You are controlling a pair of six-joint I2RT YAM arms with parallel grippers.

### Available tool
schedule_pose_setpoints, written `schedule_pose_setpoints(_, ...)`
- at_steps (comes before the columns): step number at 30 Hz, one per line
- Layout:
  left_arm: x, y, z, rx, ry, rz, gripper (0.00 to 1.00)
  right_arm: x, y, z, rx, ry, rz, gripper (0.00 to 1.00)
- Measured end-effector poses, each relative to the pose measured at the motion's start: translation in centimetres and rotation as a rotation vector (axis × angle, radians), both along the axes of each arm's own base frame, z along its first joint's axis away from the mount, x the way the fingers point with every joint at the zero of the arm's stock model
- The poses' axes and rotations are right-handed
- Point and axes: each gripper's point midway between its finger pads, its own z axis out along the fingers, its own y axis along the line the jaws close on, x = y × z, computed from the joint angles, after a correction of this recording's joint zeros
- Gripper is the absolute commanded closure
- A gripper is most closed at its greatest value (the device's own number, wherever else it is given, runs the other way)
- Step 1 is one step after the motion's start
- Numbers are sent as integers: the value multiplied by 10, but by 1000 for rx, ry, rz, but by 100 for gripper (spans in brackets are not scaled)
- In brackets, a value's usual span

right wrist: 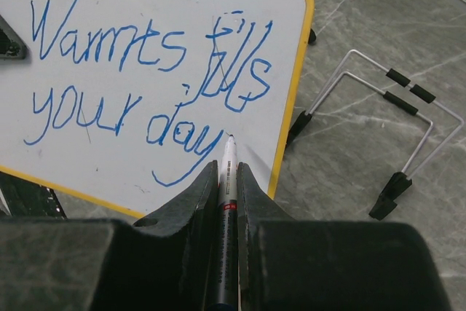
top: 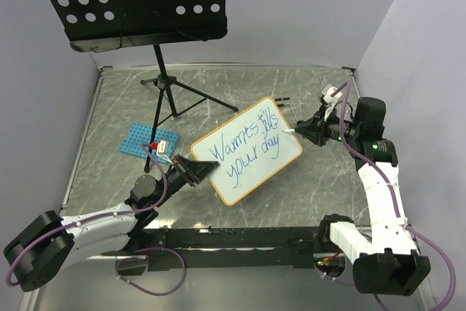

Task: Write a sentence on the whiteboard
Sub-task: Put down the whiteboard on the whiteboard stand.

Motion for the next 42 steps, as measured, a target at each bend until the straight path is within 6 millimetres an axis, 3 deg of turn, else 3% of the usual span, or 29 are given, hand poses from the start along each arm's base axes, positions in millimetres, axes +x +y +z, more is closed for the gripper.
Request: schedule_pose_setpoints(42, 0, 0, 2, -7, -2, 0, 99, -9, 2, 12, -3, -55, 10, 100)
